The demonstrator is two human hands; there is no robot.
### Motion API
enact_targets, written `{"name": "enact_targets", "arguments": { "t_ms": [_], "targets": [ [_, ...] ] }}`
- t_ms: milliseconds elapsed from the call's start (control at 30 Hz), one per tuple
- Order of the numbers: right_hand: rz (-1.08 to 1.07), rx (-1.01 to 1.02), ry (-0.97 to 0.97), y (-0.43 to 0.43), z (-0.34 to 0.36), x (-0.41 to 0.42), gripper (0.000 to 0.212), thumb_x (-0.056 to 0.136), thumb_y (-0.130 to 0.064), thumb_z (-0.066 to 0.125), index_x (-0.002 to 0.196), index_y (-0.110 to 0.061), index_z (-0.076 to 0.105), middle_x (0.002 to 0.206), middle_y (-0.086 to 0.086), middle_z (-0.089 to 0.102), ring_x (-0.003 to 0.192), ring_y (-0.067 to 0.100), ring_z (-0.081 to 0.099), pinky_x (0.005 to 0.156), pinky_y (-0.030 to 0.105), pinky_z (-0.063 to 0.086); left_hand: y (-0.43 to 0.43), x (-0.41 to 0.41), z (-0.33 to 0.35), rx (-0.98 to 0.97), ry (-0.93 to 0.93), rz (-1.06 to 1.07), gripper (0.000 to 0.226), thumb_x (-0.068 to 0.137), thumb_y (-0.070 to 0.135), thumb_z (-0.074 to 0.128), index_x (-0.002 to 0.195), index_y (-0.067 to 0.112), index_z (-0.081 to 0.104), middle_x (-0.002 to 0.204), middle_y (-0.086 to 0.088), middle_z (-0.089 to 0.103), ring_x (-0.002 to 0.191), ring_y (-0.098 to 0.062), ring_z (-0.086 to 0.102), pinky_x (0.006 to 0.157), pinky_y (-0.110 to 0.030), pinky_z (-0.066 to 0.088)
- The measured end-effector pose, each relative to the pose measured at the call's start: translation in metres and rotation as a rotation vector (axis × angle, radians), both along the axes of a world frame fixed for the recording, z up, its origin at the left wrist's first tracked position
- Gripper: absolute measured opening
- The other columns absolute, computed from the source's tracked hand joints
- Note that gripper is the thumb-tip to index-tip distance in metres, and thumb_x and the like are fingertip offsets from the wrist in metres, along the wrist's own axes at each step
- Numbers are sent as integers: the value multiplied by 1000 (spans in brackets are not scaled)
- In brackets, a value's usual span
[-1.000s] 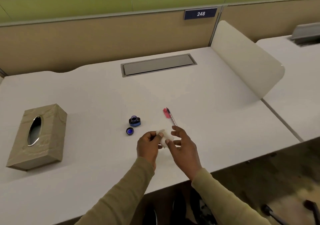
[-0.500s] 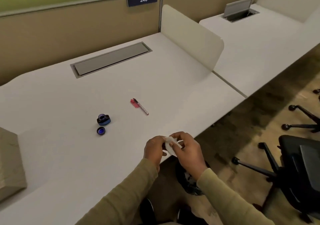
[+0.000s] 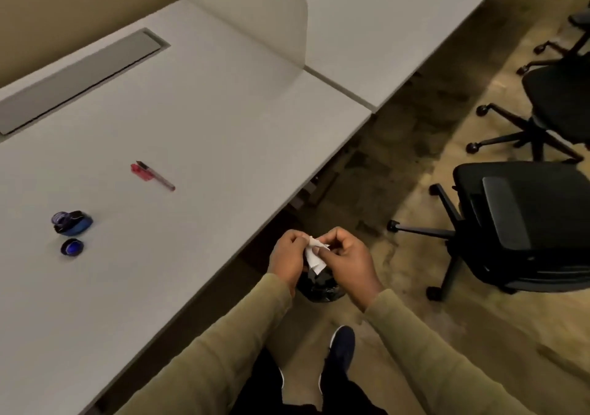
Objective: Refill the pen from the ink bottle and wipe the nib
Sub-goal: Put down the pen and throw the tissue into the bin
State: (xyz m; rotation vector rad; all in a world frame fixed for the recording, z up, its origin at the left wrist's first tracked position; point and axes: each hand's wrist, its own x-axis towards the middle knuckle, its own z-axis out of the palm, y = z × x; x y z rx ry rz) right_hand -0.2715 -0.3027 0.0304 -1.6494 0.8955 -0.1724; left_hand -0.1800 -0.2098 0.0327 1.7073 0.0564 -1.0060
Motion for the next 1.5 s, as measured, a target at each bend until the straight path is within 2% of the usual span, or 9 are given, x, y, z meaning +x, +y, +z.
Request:
{"name": "enact_targets", "arguments": {
  "t_ms": [133, 333, 433, 567, 833, 1033, 1133, 1333, 1500],
  "targets": [
    [-80, 130, 16, -30, -26, -20, 9, 85, -1, 73, 83, -8, 68, 83, 1, 73, 72, 2, 68, 67, 19, 54, -34, -18, -26, 24, 48, -83, 17, 97, 10, 47, 96, 2, 62, 79, -6, 59, 70, -16, 54, 60, -27, 45],
    [-180, 224, 91, -56, -91, -33, 14, 84, -3, 72, 81, -16, 69, 85, 3, 74, 81, 15, 70, 74, 31, 57, -63, -28, -87, 87, 140, -63, 16, 96, 10, 56, 82, 12, 65, 72, -5, 63, 68, -18, 57, 61, -29, 45],
    [-150, 175, 148, -63, -132, -31, 21, 85, -11, 69, 90, -31, 67, 89, 1, 69, 88, 21, 68, 76, 35, 57, -73, -29, -124, 126, 131, -77, 17, 95, 12, 57, 81, 13, 68, 79, -8, 67, 75, -21, 59, 68, -32, 46],
    [-116, 88, 200, -72, -182, -24, 25, 89, -6, 61, 104, -24, 69, 85, -13, 64, 79, 1, 61, 65, 10, 44, -79, -29, -178, 130, 124, -128, 20, 97, 16, 54, 97, 9, 73, 96, -10, 73, 86, -18, 64, 79, -33, 48],
    [-72, -150, 327, -98, -305, -18, 11, 87, -7, 63, 87, -18, 68, 95, 1, 66, 74, 11, 56, 58, 6, 35, -78, -8, -309, 292, -76, -331, 28, 96, 24, 54, 123, 27, 61, 121, -4, 66, 108, -23, 63, 96, -37, 49],
    [-35, -217, 392, -114, -394, -11, 16, 88, -9, 58, 98, -18, 67, 104, 4, 66, 90, 23, 61, 74, 31, 47, -74, 5, -404, 439, -187, -619, 45, 92, 42, 48, 134, 26, 46, 141, -11, 51, 129, -32, 50, 109, -45, 40],
    [-13, -219, 416, -119, -440, -3, 12, 90, -11, 59, 100, -14, 64, 108, 9, 66, 100, 30, 61, 85, 41, 53, -76, 10, -447, 526, -474, -782, 42, 92, 36, 55, 131, 21, 52, 140, -12, 49, 127, -35, 48, 104, -47, 42],
    [42, -270, 520, -124, -512, 10, 20, 97, -16, 53, 115, -10, 58, 117, 14, 62, 103, 36, 61, 82, 41, 52, -82, 23, -510, 608, -776, -950, 38, 89, 34, 57, 123, 18, 58, 132, -14, 52, 121, -38, 50, 95, -48, 45],
    [45, -209, 553, -127, -560, 15, 26, 94, -16, 51, 120, -15, 55, 124, 13, 56, 107, 39, 59, 86, 43, 51, -87, 30, -555, 540, -835, -946, 36, 84, 31, 60, 117, 16, 60, 116, -14, 54, 110, -38, 52, 88, -49, 48]
  ]
}}
